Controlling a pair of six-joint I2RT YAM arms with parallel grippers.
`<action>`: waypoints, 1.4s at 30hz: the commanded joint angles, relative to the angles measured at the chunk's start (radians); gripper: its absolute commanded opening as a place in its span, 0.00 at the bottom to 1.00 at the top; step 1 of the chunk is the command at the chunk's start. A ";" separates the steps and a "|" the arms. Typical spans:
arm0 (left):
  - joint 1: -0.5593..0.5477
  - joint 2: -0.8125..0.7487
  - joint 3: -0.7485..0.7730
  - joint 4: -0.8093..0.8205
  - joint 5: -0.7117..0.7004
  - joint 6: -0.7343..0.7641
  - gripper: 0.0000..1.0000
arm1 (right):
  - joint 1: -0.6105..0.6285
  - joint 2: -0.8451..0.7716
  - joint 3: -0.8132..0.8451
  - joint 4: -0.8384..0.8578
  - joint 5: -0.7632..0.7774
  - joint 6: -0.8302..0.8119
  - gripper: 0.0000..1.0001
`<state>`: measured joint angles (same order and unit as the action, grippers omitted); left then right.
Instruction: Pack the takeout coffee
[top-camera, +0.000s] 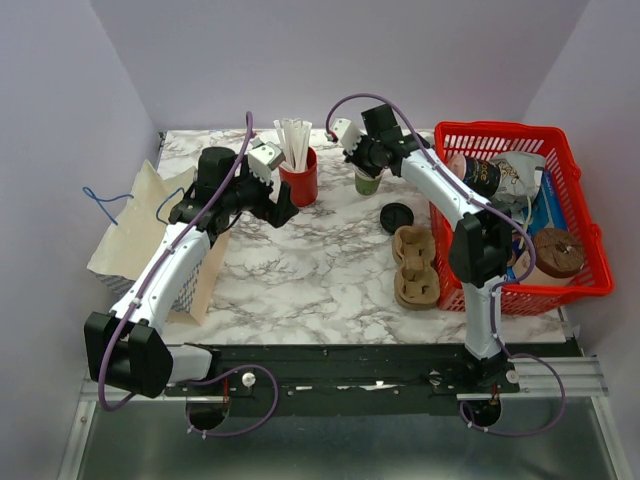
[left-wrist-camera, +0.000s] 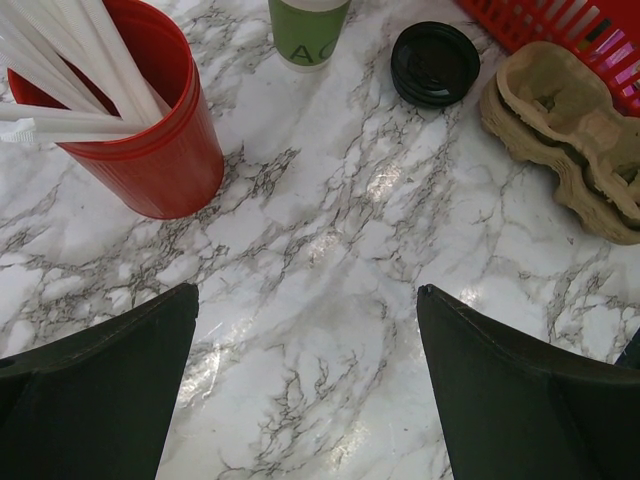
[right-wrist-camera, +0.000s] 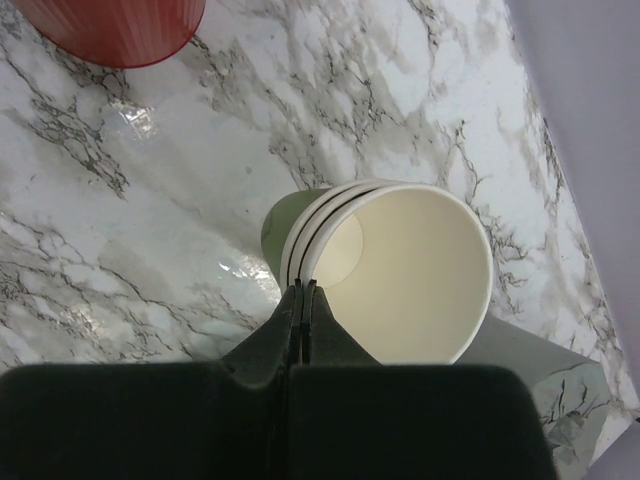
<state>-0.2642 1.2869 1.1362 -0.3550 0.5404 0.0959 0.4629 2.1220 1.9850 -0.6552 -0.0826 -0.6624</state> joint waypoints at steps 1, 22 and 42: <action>-0.001 0.006 -0.003 0.025 0.035 -0.012 0.98 | -0.015 -0.013 0.046 -0.006 0.044 -0.035 0.00; -0.001 0.066 -0.001 0.166 0.032 -0.285 0.97 | -0.038 -0.128 0.028 -0.078 -0.091 -0.089 0.01; -0.035 0.140 -0.035 0.485 -0.023 -0.631 0.96 | -0.021 -0.033 0.218 -0.188 -0.221 0.106 0.01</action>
<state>-0.2668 1.4063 1.1290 -0.0753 0.5510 -0.3664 0.4240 2.0876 2.2074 -0.8143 -0.3016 -0.6132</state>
